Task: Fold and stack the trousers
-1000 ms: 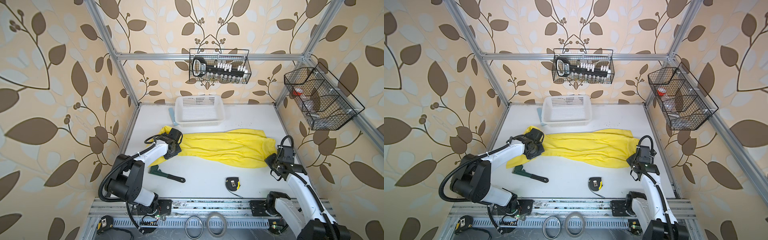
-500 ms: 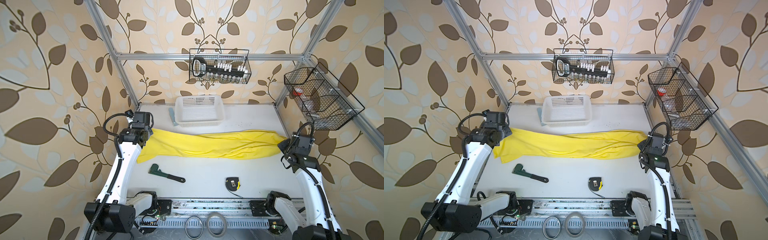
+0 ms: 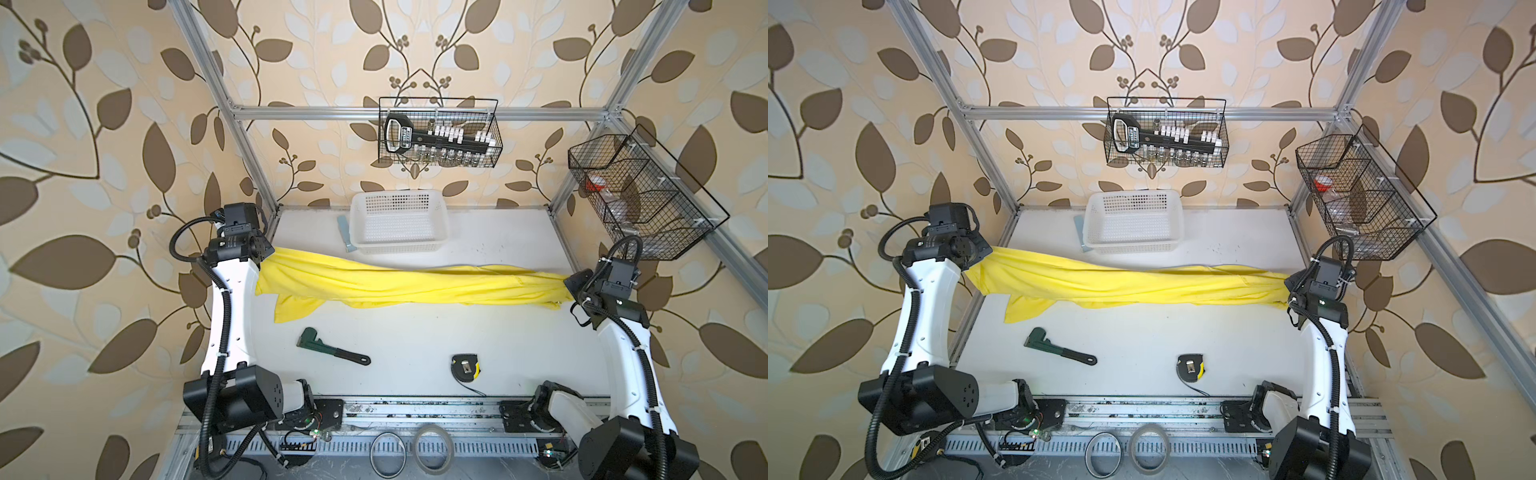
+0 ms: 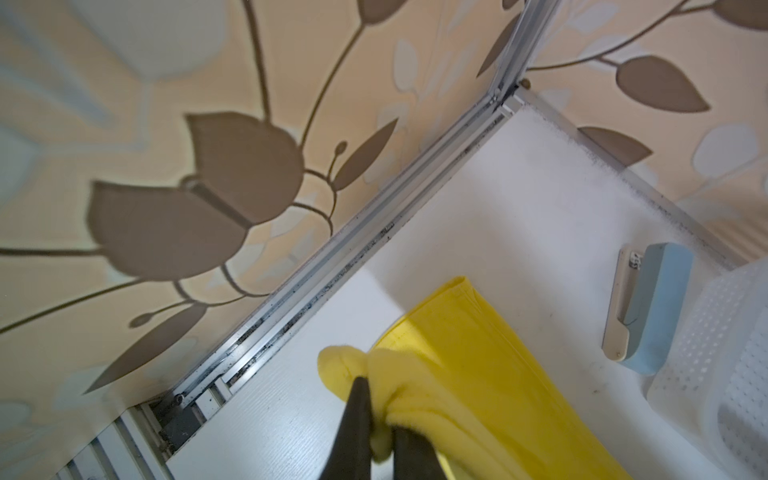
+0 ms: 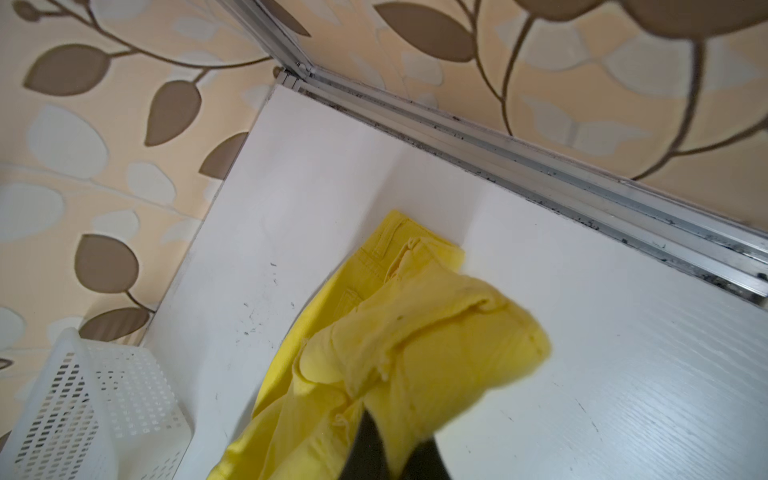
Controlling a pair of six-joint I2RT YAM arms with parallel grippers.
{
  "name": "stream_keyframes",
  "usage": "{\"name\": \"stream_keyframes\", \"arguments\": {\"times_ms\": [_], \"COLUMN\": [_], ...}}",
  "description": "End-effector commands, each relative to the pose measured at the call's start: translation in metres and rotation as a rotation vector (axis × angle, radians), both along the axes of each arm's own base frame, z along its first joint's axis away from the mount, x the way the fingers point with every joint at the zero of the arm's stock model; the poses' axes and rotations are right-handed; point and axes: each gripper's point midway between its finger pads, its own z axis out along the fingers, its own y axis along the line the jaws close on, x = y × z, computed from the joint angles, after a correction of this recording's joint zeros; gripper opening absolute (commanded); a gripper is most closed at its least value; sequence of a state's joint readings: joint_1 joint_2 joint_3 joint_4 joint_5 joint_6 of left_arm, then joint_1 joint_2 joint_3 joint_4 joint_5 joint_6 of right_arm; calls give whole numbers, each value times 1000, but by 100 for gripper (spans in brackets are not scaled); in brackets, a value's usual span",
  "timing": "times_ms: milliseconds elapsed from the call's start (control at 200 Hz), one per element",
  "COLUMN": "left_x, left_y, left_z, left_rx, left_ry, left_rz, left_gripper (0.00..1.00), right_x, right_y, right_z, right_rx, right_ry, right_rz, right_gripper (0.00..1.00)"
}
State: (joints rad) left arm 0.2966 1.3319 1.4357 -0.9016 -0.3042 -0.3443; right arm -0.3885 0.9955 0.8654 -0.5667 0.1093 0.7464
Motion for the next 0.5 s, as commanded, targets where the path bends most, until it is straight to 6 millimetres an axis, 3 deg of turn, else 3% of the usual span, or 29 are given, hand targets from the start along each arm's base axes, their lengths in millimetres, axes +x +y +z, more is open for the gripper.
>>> {"name": "stream_keyframes", "arguments": {"times_ms": [0, 165, 310, 480, 495], "left_x": [7, 7, 5, 8, 6], "left_y": [-11, -25, -28, -38, -39], "left_z": [-30, -84, -110, -107, -99], "left_rx": [-95, -206, -235, -254, -249], "left_ry": [45, 145, 206, 188, 162], "left_rz": [-62, -93, -103, -132, -138], "left_gripper": [0, 4, 12, 28, 30], "right_x": [8, 0, -25, -75, -77], "right_y": [7, 19, 30, 21, 22], "right_z": [-3, -33, -71, -86, -88], "right_rx": [-19, 3, 62, 11, 10], "right_ry": [-13, 51, 116, 218, 219], "right_rz": [40, 57, 39, -96, -97], "right_gripper": [0, 0, 0, 0, 0]}}
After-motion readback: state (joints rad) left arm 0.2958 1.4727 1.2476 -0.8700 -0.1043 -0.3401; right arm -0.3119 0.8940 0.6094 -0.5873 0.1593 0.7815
